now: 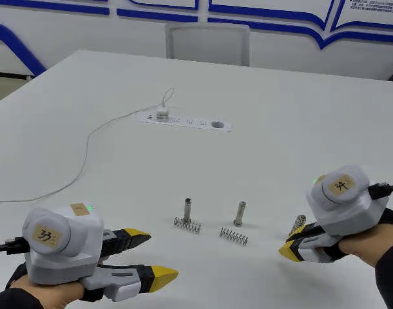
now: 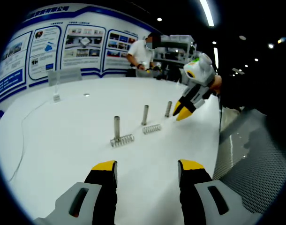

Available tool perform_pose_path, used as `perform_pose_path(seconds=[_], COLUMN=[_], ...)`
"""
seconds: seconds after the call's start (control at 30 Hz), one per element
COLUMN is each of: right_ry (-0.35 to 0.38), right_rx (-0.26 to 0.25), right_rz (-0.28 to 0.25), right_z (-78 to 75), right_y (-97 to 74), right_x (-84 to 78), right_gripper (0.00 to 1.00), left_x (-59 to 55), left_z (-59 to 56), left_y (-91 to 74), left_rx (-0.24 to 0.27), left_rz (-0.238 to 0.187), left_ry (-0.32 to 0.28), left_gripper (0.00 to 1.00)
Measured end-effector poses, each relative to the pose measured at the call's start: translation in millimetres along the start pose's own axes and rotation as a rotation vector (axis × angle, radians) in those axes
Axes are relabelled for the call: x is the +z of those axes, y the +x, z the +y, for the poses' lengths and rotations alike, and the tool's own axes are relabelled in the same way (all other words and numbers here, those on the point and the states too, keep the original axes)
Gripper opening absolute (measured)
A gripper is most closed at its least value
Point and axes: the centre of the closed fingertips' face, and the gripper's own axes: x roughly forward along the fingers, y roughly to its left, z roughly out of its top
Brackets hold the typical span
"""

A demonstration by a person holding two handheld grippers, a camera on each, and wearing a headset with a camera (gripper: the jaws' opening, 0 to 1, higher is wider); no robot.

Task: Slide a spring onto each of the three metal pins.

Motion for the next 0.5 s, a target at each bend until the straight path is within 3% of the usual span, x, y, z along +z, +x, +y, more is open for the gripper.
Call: perform_pose_path(seconds=[0.23,0.5], right_ry=[-0.061,-0.121], right_rx=[0.031,0.062], right_rz=[-0.011,-0.017], right_z=[11.4,17.0], right_y=[10.2,23.5], right_x=[18.6,29.2], right_gripper=[0.15,0.16], left_x=[0.4,0.0], left_z=[0.6,0.8], left_y=[-0.1,0.3], left_rx=[0.002,0.001], left_rz=[-0.003,-0.001], left_ry=[-0.003,-0.002], left_gripper=[0.53,0.53])
